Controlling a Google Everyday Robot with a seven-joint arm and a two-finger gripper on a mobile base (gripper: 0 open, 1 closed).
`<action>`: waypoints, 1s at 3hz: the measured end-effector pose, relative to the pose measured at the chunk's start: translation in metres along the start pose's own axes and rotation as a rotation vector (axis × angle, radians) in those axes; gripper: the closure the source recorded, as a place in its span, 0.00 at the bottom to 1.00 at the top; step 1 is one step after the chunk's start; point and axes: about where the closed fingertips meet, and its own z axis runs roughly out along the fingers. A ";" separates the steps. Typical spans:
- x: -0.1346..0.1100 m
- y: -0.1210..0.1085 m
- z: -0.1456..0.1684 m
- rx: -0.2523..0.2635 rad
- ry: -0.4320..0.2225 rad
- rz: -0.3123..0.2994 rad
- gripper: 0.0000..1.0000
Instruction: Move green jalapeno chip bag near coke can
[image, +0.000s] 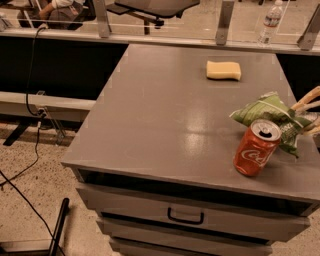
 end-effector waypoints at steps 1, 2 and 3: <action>0.002 -0.005 0.002 0.014 0.005 -0.001 0.57; 0.004 -0.009 0.004 0.026 0.008 -0.002 0.33; 0.005 -0.013 0.006 0.035 0.011 -0.002 0.11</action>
Offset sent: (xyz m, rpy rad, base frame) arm 0.0056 0.0009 -0.0006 0.0021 -0.0131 -0.0064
